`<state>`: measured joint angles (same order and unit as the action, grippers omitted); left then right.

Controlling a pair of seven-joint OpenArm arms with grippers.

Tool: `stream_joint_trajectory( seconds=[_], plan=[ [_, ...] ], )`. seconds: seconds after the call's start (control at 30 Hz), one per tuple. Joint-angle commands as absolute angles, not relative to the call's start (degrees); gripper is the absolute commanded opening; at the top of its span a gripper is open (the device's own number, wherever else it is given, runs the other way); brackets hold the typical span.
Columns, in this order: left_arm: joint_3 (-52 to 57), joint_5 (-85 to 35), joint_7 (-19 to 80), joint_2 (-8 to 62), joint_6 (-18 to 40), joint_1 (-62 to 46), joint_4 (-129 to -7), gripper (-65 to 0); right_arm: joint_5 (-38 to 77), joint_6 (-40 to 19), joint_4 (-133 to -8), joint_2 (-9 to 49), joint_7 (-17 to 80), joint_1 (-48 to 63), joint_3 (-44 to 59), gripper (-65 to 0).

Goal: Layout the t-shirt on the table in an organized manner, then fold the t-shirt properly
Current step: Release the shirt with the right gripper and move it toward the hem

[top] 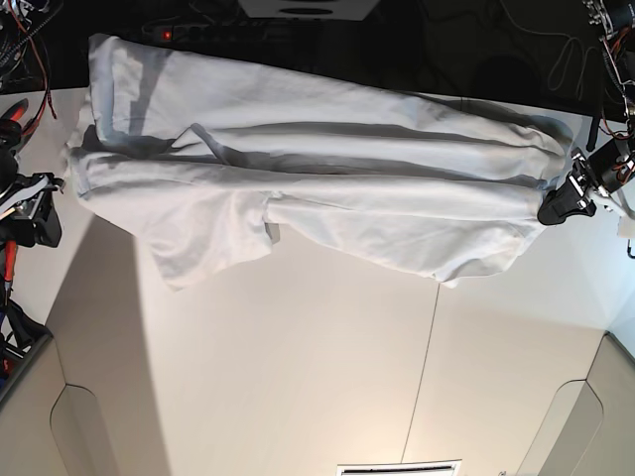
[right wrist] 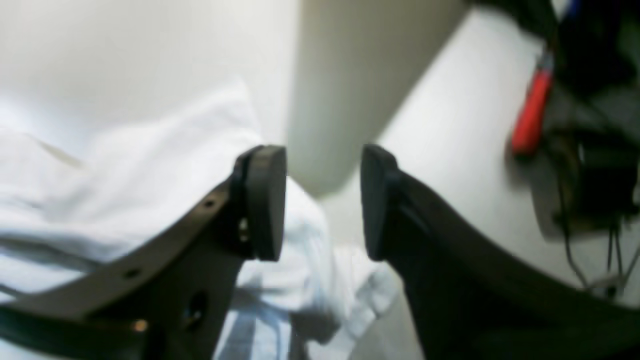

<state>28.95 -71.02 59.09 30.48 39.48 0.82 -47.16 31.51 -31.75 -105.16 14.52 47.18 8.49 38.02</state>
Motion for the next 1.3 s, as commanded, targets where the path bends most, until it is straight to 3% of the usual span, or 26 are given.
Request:
stream_joint_trajectory(
  seconds=[0.0,0.27,0.37,0.47,0.73,0.8,0.83,0.9,1.1,1.27],
  plan=[
    [29.3,-72.7,58.5,31.9,40.0,1.6,-48.1,-48.3,32.0,-31.7,-106.1,15.3,46.1,7.8,38.3,-40.4],
    [29.3,-72.7,58.1,31.9,40.0,1.6,-48.1,-48.3,31.9,-31.7,-101.5,12.7,43.0,4.2,37.8,-40.4],
    [29.3,-72.6,58.0,31.9,40.0,1.6,-48.1,-48.3,31.9,-31.7,-92.9,12.5,41.9,-0.4,35.8,-39.0],
    [29.3,-72.6,58.0,31.9,40.0,1.6,-48.1,-48.3,31.9,-31.7,-81.2,12.5,40.5,-6.3,32.3,-31.5],
    [29.3,-72.6,58.0,31.9,40.0,1.6,-48.1,-48.3,30.1,-31.7,-55.3,12.3,39.6,-20.2,18.9,-31.5],
    [29.3,-72.6,58.0,31.9,40.0,1.6,-48.1,-48.3,27.1,-31.7,-53.5,11.8,39.6,-21.6,16.5,-37.4],
    [29.3,-72.6,58.0,31.9,40.0,1.6,-48.1,-48.3,25.6,-31.7,-53.5,11.5,39.6,-21.8,15.8,-44.0],
    [29.3,-72.6,58.0,31.9,40.0,1.6,-48.1,-48.3,23.5,-31.7,-53.5,11.1,39.6,-21.9,15.2,-63.5],
    [29.3,-72.7,58.0,31.9,40.0,1.6,-48.1,-48.3,23.4,-31.7,-55.9,11.0,40.4,-21.6,15.8,-65.0],
    [29.3,-72.7,58.0,31.9,40.0,1.6,-48.1,-48.3,23.6,-31.7,-67.6,10.1,43.6,-19.1,15.8,-65.0]
  ],
)
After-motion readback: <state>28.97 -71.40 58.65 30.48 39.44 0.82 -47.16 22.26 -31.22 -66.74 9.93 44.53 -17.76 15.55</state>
